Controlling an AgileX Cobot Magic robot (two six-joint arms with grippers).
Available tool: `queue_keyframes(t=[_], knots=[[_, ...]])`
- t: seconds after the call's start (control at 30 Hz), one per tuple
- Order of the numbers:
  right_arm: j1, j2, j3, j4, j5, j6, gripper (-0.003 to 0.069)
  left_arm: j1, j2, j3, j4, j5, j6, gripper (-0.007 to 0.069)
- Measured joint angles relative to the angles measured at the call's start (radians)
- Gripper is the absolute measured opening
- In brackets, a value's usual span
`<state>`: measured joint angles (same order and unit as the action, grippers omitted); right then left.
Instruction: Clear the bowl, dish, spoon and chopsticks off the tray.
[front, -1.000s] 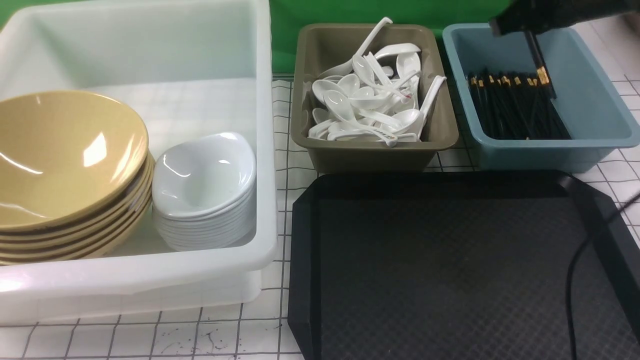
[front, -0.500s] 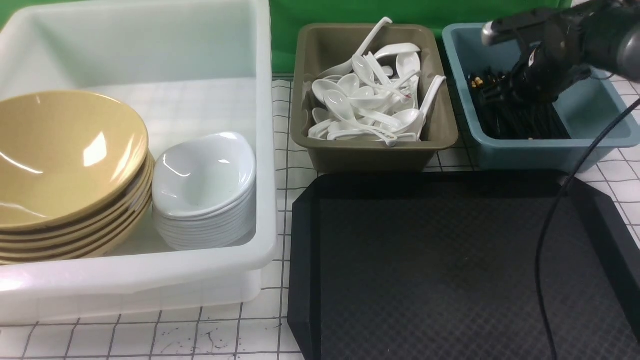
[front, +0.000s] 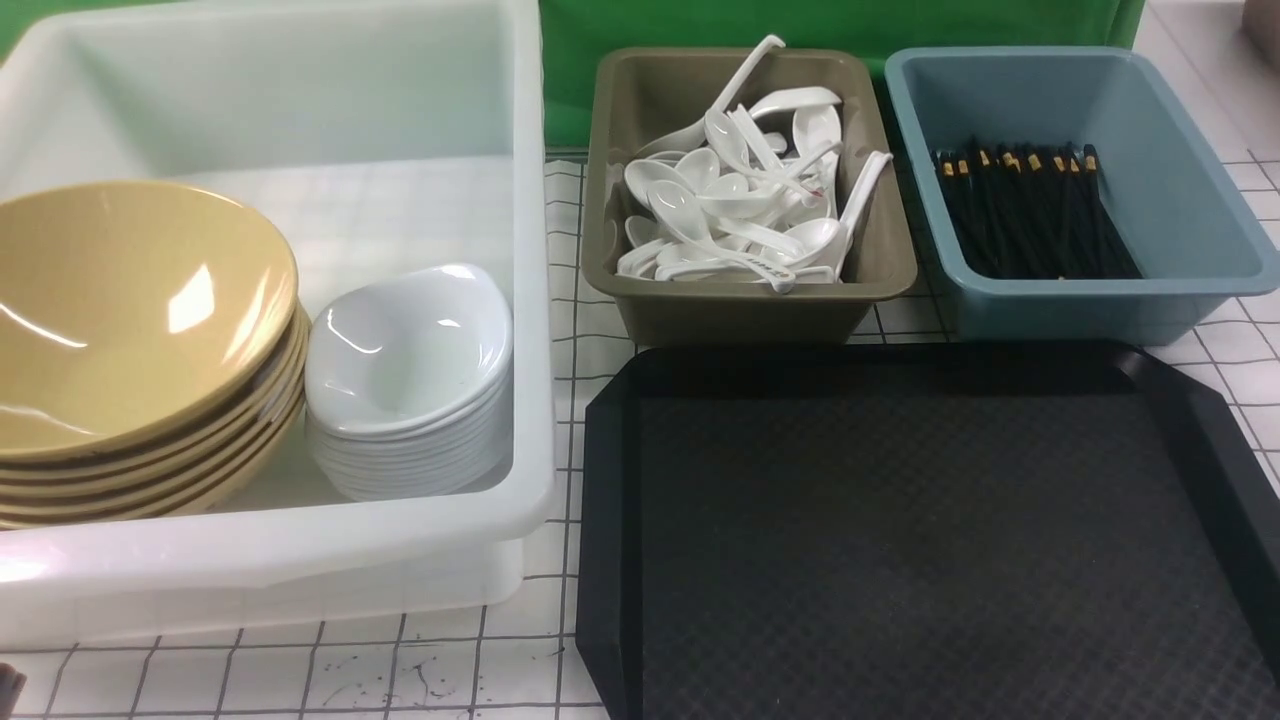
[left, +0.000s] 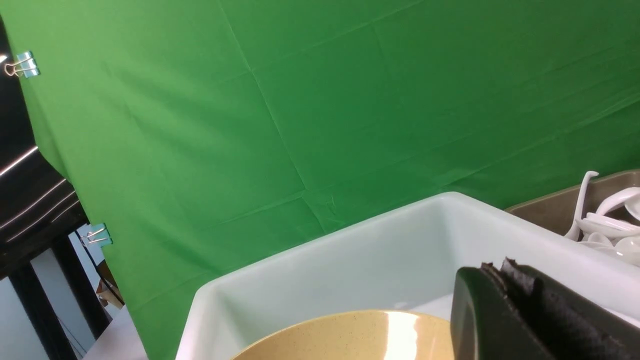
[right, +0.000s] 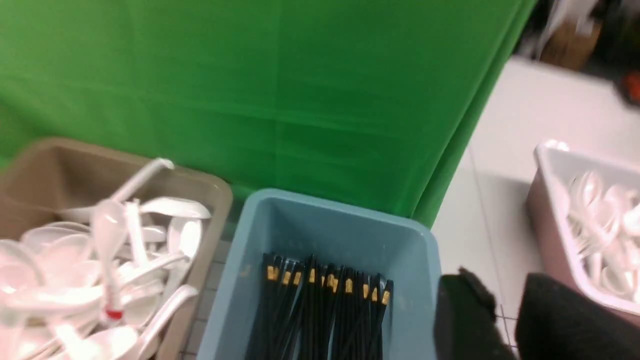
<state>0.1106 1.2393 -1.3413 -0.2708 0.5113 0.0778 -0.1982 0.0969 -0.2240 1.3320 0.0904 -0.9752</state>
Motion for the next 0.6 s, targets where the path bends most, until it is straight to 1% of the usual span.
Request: queue_keyframes(t=[0.07, 0.1, 0.13, 0.17, 0.23, 0.27, 0.33, 0.4, 0.43, 0.47, 0.6], knots=[[0.0, -0.18, 0.228, 0.0, -0.094, 0.006, 0.0142, 0.0, 0.0, 0.0, 0.0, 0.0, 0.0, -0.0006], [0.0, -0.209, 0.268, 0.0, -0.11, 0.006, 0.0134, 0.0, 0.0, 0.0, 0.0, 0.0, 0.0, -0.0006], [0.0, -0.319, 0.429, 0.0, -0.187, 0.011, 0.0098, 0.0, 0.0, 0.0, 0.0, -0.001, 0.0, -0.0006], [0.0, -0.333, 0.449, 0.0, -0.198, 0.012, 0.0094, 0.0, 0.0, 0.0, 0.0, -0.001, 0.0, -0.0006], [0.0, -0.51, 0.702, 0.0, -0.352, 0.038, 0.0042, 0.0, 0.0, 0.0, 0.001, -0.001, 0.0, -0.0006], [0.0, -0.522, 0.738, 0.0, -0.375, 0.043, 0.004, 0.0, 0.0, 0.0, 0.001, -0.001, 0.0, -0.0006], [0.0, -0.672, 0.927, -0.001, -0.477, 0.075, 0.0036, 0.0, 0.0, 0.0, 0.002, -0.001, 0.0, -0.0006], [0.0, -0.75, 1.001, -0.001, -0.497, 0.084, 0.0036, 0.0, 0.0, 0.0, 0.002, -0.001, 0.0, -0.0006], [0.0, -0.868, 1.08, -0.002, -0.498, 0.084, 0.0036, 0.0, 0.0, 0.0, 0.002, -0.001, 0.0, -0.0006], [0.0, -0.923, 1.12, -0.002, -0.491, 0.084, 0.0036, 0.0, 0.0, 0.0, 0.002, -0.001, 0.0, -0.0006], [0.0, -1.171, 1.223, -0.003, -0.47, 0.084, 0.0036, 0.0, 0.0, 0.0, 0.002, -0.001, 0.0, -0.0006]])
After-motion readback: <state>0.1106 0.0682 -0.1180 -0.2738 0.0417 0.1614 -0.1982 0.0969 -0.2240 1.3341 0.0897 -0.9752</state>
